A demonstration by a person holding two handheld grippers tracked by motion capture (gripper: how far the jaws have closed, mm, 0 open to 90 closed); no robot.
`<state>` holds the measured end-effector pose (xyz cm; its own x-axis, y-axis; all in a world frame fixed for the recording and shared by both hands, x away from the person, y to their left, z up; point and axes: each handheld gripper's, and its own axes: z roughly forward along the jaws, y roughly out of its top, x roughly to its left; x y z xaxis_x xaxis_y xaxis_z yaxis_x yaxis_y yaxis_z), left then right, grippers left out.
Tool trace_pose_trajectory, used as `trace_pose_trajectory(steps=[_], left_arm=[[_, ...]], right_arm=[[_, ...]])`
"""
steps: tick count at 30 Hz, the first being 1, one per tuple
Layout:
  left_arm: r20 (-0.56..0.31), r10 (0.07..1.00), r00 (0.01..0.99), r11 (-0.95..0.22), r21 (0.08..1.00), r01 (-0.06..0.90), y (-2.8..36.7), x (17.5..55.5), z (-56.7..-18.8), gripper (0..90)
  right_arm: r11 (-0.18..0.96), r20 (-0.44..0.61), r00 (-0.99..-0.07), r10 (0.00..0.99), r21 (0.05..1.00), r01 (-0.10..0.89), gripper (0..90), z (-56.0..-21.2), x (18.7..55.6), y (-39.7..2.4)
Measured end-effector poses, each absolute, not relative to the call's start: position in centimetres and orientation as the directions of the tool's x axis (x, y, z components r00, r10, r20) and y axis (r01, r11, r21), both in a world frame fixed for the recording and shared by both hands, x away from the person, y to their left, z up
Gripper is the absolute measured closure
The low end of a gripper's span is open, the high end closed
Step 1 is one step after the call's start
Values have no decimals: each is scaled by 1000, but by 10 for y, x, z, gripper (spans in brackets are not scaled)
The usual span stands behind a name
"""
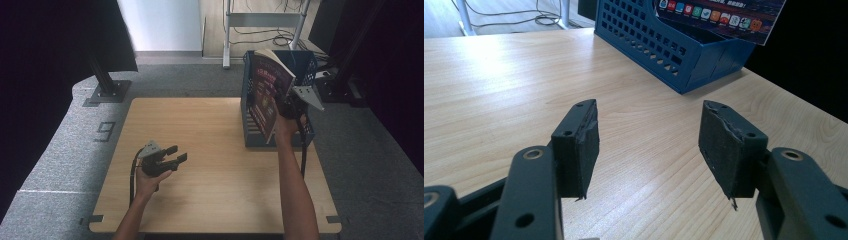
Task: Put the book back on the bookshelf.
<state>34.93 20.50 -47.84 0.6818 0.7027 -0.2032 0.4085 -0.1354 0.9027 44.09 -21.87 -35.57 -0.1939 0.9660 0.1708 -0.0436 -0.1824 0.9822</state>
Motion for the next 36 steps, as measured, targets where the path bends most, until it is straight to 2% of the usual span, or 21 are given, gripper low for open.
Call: trace_pose_trajectory(steps=[36], left_arm=[[-219,704,676,-123,900,419,210,354,-481,417]], right_arm=[[-193,185,-149,971,980,-42,812,-369,476,-210]])
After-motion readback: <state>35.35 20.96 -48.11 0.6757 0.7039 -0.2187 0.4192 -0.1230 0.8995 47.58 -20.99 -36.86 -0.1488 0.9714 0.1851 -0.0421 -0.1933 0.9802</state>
